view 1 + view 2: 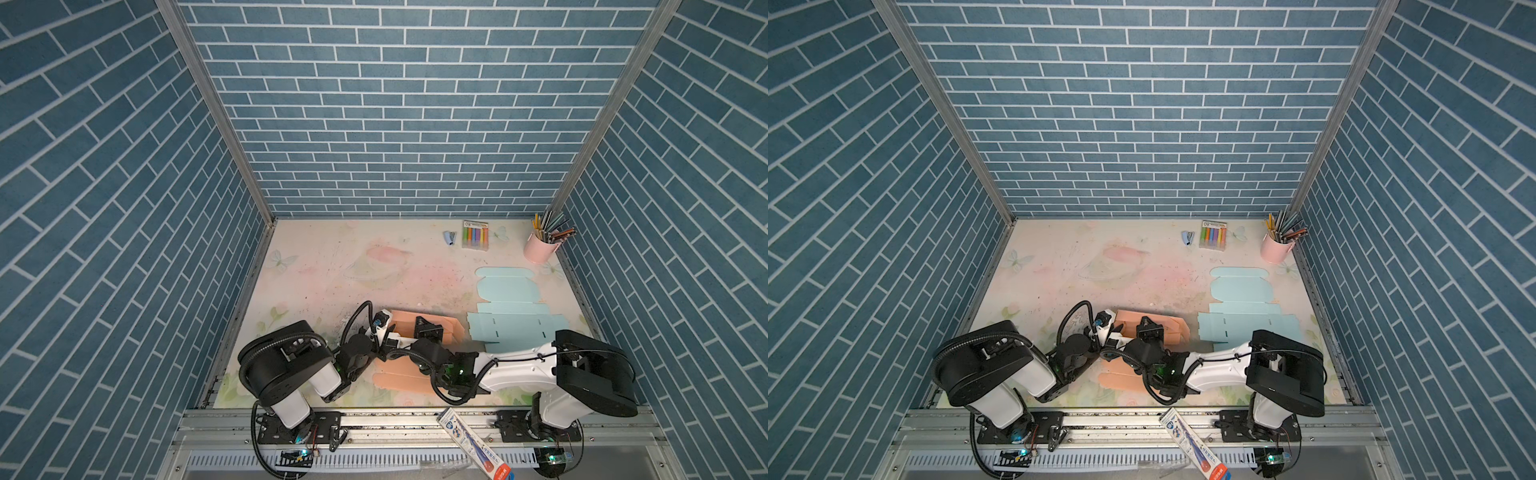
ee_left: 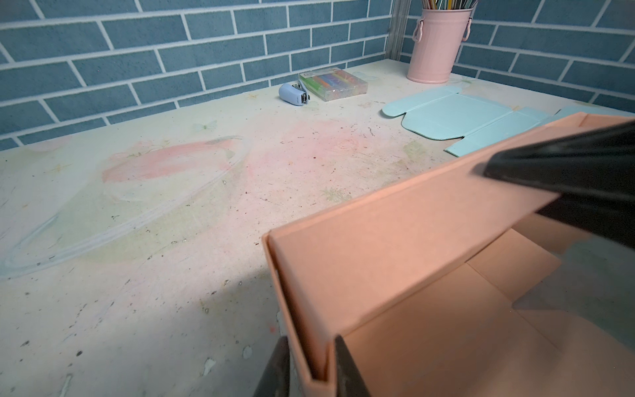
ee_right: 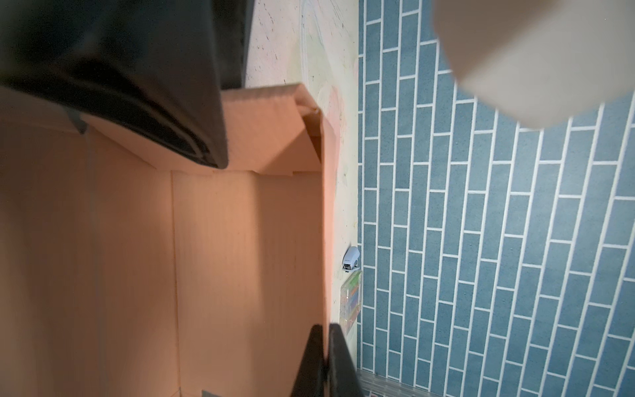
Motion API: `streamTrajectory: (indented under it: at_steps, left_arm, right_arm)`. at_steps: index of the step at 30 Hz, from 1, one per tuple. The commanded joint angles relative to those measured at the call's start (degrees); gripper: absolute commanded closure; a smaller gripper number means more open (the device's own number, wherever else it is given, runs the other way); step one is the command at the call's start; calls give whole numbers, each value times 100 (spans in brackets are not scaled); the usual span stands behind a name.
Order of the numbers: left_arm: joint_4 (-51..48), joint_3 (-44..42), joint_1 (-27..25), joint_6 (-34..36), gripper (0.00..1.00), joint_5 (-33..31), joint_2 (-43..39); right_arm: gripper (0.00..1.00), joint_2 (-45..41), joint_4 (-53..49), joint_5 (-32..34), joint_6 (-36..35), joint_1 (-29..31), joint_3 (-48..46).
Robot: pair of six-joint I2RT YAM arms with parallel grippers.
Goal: Fold the paper box
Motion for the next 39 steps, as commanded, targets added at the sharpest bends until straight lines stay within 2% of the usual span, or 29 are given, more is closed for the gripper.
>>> streamTrajectory:
  at_steps: [1,3,6,15,18,21,24,31,39]
  left_arm:
    - [133,44,-65,73,80,77,144]
    - [142,27,-61,96,81,47,126]
    - [105,5,-60,129,82,46,48]
    - [-134,88,-126,189,82,50,-116]
    - [-254,144,-141,201,82,21,-125]
    - [-195,145,-170,199,82,-123,-72]
    - [-241,170,-189,113,82,-130,-85]
    - [-217,233,-280,83,82,-218,75]
    - [-69,242,-347,82,82,-287,176]
  right_arm:
    - [78,26,-1041,-549,1003,280,403]
    - [65,-166,-1751,-1012,1807,331,704]
    - [53,-698,-2171,-1694,2759,323,823]
    - [45,-2545,-2361,-3027,4720,-304,404]
    - [40,-3021,-1978,-3889,5163,-954,158]
    - [41,-2810,-2169,-4989,5862,-2049,264]
    - [44,-2209,-2292,-5938,6266,-2716,493]
    - [45,-1176,-2226,-7517,6682,-3068,954]
    - [46,-581,-2303,-8119,6893,-3231,1079]
